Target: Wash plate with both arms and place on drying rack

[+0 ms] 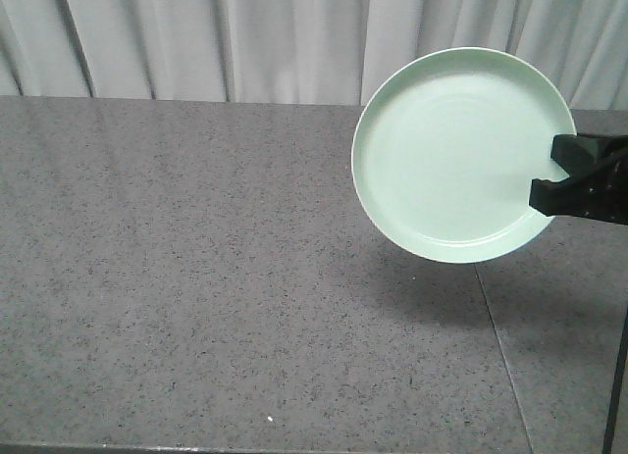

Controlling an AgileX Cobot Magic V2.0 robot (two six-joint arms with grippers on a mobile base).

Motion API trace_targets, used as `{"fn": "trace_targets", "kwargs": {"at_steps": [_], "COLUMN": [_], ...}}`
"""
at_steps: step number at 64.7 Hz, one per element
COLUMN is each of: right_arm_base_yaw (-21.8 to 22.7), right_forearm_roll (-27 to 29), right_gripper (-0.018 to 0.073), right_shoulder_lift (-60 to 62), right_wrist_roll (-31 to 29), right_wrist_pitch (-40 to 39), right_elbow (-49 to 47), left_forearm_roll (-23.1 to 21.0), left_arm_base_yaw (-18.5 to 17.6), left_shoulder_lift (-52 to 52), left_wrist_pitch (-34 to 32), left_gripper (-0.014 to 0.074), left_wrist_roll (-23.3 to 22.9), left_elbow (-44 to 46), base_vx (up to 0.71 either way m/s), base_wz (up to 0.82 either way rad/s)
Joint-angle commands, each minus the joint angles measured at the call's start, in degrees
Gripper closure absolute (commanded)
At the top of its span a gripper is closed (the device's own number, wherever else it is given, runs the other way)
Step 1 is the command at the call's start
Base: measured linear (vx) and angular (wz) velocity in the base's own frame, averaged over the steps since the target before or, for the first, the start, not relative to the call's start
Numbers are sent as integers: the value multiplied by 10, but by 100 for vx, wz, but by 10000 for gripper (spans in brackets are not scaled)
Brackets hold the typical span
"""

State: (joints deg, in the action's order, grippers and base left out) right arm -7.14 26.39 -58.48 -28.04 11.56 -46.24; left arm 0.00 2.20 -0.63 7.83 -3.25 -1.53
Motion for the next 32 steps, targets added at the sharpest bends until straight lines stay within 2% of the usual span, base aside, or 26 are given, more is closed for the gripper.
{"fn": "trace_targets", "kwargs": {"at_steps": [1,32], "right_arm_base_yaw": [2,2], "right_forearm_roll": [6,6], "right_gripper": [564,564], "right_shoulder_lift": [10,10], "right_wrist_roll": [-5,-5], "right_wrist_pitch": [-39,-39], "right_elbow": [-16,-16], "left_forearm_roll": [-4,-4], "left_arm_base_yaw": [0,0], "left_shoulder_lift": [-9,-9], "left_wrist_pitch": [-42,-42], "left_gripper": [602,602], "left_wrist_roll": [-6,-6], "left_elbow": [-9,-9], "base_vx": [0,0], "base_wz": [0,0]}}
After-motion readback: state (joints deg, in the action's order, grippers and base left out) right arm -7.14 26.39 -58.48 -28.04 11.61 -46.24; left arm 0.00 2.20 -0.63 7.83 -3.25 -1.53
